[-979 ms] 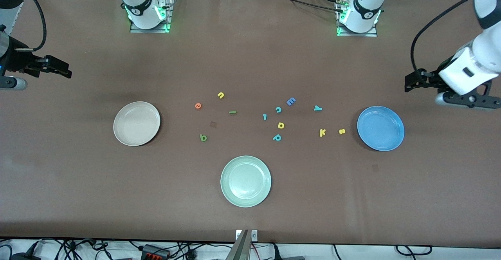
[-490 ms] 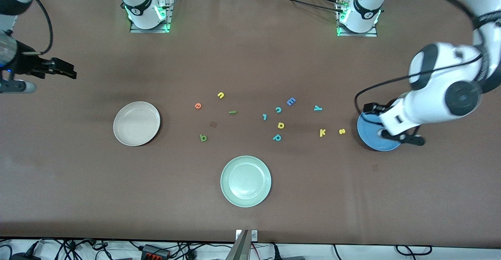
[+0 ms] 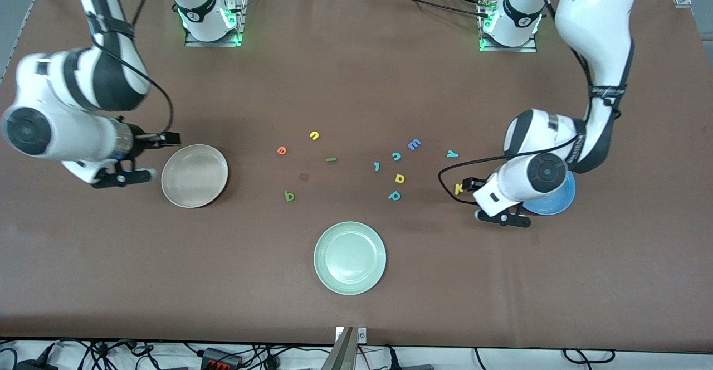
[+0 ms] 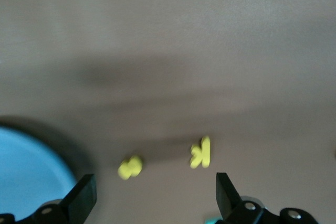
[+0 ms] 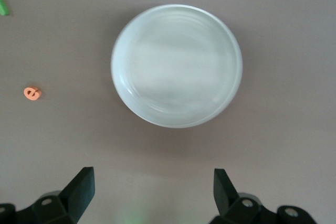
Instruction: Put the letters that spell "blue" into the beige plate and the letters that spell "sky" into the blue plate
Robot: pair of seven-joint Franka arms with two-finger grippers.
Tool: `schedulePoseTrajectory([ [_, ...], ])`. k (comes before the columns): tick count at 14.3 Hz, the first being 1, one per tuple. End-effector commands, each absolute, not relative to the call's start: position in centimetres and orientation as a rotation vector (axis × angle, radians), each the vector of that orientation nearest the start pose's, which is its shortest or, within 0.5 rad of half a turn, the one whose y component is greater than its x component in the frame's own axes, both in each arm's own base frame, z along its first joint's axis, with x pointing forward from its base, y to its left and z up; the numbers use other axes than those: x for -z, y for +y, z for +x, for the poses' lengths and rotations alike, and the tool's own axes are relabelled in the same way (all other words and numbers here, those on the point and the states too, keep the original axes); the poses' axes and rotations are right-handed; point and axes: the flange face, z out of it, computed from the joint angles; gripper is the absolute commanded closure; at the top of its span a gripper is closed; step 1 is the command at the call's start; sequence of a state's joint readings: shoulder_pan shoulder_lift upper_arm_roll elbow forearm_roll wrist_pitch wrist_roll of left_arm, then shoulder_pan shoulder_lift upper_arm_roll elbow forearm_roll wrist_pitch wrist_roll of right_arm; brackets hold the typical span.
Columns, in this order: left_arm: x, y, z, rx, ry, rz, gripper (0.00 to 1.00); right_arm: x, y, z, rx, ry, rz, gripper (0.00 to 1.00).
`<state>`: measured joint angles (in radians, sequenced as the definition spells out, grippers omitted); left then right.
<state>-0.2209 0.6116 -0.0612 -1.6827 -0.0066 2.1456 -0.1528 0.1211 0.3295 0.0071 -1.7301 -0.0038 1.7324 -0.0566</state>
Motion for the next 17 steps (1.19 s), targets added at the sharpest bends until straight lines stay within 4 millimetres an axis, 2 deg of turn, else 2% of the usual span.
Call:
schedulePoseTrajectory([
  [1, -21.2, -22.0, 62.0, -0.196, 0.106, -3.129, 0.0, -35.4, 12.0, 59.9, -0.475, -0.391, -3.09, 0.0],
  [3, -19.5, -23.2, 61.5, -0.173, 0.091, -3.084, 0.0, -32.7, 14.4, 58.6, -0.43, -0.357, -3.093, 0.0],
  [7, -18.8, -22.4, 61.3, -0.16, 0.101, -3.065, 0.01, -27.2, 20.4, 55.2, -0.39, -0.166, -3.152, 0.0],
  [10, -16.9, -21.1, 60.0, -0.144, 0.097, -3.076, 0.26, -23.9, 23.2, 54.1, -0.386, -0.024, -3.178, 0.0],
  [12, -16.8, -21.0, 59.8, -0.138, 0.098, -3.078, 0.43, -22.2, 25.9, 52.5, -0.337, 0.031, -3.19, 0.01],
  [14, -16.9, -21.1, 59.8, -0.136, 0.1, -3.079, 0.63, -21.2, 26.3, 51.8, -0.31, 0.096, -3.191, 0.07],
  [17, -17.1, -21.1, 59.9, -0.134, 0.097, -3.08, 0.74, -19.7, 26.1, 51.3, -0.324, 0.161, -3.165, 0.16],
])
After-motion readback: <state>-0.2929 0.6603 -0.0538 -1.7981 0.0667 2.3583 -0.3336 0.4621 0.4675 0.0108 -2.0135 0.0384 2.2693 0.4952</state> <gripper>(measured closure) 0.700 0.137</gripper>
